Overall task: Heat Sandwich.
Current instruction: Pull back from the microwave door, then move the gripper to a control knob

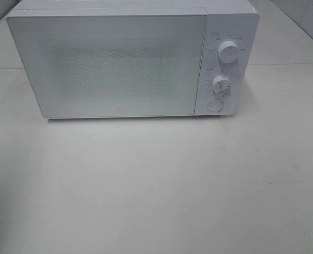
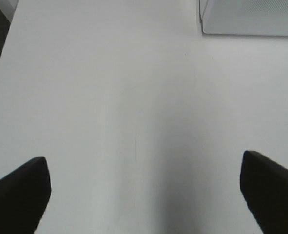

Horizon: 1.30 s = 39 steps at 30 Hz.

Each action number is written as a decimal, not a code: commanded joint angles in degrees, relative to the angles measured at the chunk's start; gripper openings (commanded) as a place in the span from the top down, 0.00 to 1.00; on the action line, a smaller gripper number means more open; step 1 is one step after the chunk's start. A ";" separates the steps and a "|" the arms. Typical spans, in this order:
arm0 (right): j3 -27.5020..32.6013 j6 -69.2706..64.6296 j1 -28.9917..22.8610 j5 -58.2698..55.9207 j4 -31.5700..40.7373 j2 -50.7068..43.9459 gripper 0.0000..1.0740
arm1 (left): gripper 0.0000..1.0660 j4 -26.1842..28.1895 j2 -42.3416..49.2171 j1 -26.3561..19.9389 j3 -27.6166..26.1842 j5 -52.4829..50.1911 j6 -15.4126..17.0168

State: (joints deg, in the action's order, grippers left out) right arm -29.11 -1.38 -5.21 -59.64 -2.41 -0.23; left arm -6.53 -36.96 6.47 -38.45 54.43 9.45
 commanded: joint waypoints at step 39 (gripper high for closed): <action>0.11 -0.11 0.46 0.29 0.11 -1.55 0.29 | 0.05 8.31 31.68 -7.62 10.14 4.53 -9.11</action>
State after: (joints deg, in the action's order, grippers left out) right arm -29.11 -1.38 -5.21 -59.64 -2.41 -0.23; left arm 1.43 -7.68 -0.46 -28.59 59.36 0.00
